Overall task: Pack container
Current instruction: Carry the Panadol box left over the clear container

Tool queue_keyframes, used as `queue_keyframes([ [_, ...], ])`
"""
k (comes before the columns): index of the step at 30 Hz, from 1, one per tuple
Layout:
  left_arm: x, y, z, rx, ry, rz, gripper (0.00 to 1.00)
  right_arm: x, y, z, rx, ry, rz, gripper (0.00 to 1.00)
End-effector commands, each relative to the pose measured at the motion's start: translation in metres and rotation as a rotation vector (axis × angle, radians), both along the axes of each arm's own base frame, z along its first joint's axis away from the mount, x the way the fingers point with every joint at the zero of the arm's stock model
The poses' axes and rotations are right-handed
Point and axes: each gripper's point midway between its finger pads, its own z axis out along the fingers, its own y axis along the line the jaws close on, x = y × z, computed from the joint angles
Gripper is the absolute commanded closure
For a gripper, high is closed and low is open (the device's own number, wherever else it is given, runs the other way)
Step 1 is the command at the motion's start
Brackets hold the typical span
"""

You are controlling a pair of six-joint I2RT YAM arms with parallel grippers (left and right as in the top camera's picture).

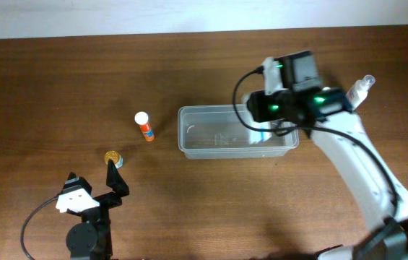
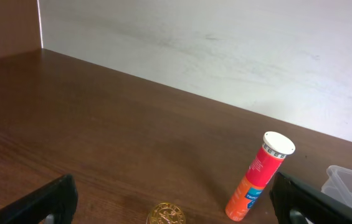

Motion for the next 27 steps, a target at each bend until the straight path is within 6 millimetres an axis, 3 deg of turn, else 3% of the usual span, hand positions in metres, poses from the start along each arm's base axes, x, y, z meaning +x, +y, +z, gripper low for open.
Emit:
queue_keyframes([
  [1, -0.001, 0.003, 0.0, -0.005, -0.001, 0.017, 0.0, 0.008, 0.018, -0.018, -0.003, 0.035, -0.065, 0.53],
  [5, -0.001, 0.003, 0.0, -0.005, -0.001, 0.017, 0.01, 0.012, 0.034, -0.043, -0.024, 0.067, -0.075, 0.53],
  [10, -0.001, 0.003, 0.0, -0.005, -0.001, 0.017, 0.01, 0.011, 0.042, -0.06, -0.046, 0.095, -0.06, 0.53],
  [17, -0.001, 0.003, 0.0, -0.005, -0.001, 0.017, 0.0, 0.018, 0.02, -0.057, -0.144, 0.049, -0.128, 0.53],
  [27, -0.001, 0.003, 0.0, -0.005, -0.001, 0.017, 0.01, 0.008, 0.007, -0.07, -0.223, 0.099, -0.137, 0.53],
])
